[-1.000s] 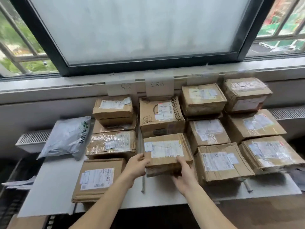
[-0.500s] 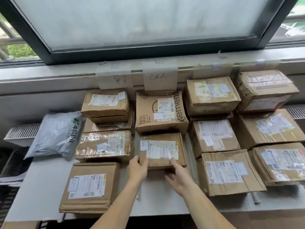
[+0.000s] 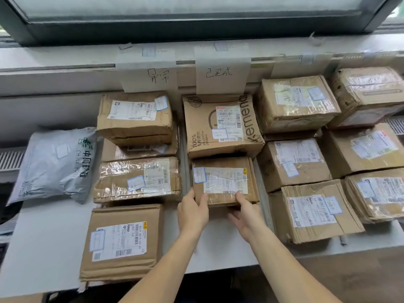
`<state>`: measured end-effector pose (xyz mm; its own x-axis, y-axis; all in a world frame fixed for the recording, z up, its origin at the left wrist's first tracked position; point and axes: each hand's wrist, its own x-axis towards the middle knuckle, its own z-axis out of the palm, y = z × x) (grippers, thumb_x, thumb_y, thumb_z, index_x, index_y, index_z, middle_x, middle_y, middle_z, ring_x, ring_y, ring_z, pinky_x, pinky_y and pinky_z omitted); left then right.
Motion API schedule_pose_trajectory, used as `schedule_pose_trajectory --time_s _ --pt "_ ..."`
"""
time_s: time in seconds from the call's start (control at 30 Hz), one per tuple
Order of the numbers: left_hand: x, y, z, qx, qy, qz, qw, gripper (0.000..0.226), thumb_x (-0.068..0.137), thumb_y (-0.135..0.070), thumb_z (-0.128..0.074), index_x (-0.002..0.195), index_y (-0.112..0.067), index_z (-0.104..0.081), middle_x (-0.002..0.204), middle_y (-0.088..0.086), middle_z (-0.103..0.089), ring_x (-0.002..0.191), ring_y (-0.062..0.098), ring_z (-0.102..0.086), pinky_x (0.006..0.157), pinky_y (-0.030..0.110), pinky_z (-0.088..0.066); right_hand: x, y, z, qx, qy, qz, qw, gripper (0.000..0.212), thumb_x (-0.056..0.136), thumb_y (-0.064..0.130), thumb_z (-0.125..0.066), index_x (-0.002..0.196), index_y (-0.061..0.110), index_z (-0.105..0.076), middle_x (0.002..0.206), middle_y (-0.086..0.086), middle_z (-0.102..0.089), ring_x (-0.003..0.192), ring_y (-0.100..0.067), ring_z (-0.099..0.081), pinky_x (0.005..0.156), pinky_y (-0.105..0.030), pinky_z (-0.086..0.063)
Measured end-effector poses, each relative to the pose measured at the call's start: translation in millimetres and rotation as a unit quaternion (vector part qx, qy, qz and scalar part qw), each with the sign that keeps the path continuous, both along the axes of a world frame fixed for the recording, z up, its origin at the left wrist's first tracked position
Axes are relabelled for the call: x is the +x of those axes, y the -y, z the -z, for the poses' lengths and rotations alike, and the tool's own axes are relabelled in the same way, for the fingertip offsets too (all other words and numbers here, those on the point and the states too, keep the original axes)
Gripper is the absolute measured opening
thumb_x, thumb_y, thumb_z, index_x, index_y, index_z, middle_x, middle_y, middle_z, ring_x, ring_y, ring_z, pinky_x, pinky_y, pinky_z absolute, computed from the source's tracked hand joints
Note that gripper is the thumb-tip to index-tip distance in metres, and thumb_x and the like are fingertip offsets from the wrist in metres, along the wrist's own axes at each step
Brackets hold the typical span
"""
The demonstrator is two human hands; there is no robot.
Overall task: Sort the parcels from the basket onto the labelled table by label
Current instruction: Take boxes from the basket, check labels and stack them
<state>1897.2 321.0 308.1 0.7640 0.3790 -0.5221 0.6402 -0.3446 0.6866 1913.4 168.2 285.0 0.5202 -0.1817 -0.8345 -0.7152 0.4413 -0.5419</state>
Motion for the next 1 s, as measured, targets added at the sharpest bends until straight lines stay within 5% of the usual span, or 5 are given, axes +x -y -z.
schedule_pose_trajectory --time_s 0.27,0.47,0.7,1.0 --pt "1.0 -10.3 -13.7 -0.066 0.008 0.017 0.998 0.029 0.097 -0.038 -0.064 0.123 -0.024 -0.069 0.114 -0.002 -0.074 0.109 0.024 -0.065 0.096 0.037 -0.052 0.3 -15.5 -19.5 0.021 -0.015 0.053 0.998 0.057 0.102 0.033 -0.064 0.152 0.018 -0.040 0.148 -0.008 -0.055 0.138 -0.035 -0.051 0.116 -0.052 -0.039" --pt "-17.6 -23.4 -40.0 -0.152 0.037 -0.003 0.988 0.058 0.097 -0.035 -0.067 0.147 -0.010 -0.051 0.145 0.004 -0.058 0.132 0.022 -0.054 0.112 0.034 -0.042 -42.4 -29.1 -48.8 0.079 0.024 0.053 0.995 0.079 0.096 0.042 -0.070 0.160 0.020 -0.029 0.158 -0.024 -0.038 0.142 -0.038 -0.047 0.113 -0.049 -0.043" --pt "-110.9 -60.5 -68.4 -0.178 0.107 0.055 0.977 0.040 0.100 -0.027 -0.064 0.137 -0.014 -0.060 0.129 0.000 -0.063 0.119 0.015 -0.059 0.107 0.041 -0.052 -138.9 -79.4 -86.8 0.060 0.108 -0.017 0.992 0.067 0.104 0.034 -0.061 0.160 0.015 -0.029 0.153 -0.027 -0.044 0.130 -0.037 -0.058 0.103 -0.044 -0.052" --pt "-258.9 -178.0 -86.9 -0.162 0.109 -0.016 0.981 0.018 0.103 -0.019 -0.061 0.120 -0.015 -0.066 0.108 0.003 -0.071 0.103 0.019 -0.072 0.089 0.038 -0.062 -268.4 -181.5 -86.7 0.157 0.119 -0.094 0.976 0.047 0.104 0.030 -0.061 0.145 0.012 -0.049 0.144 -0.021 -0.054 0.118 -0.029 -0.066 0.097 -0.040 -0.055"
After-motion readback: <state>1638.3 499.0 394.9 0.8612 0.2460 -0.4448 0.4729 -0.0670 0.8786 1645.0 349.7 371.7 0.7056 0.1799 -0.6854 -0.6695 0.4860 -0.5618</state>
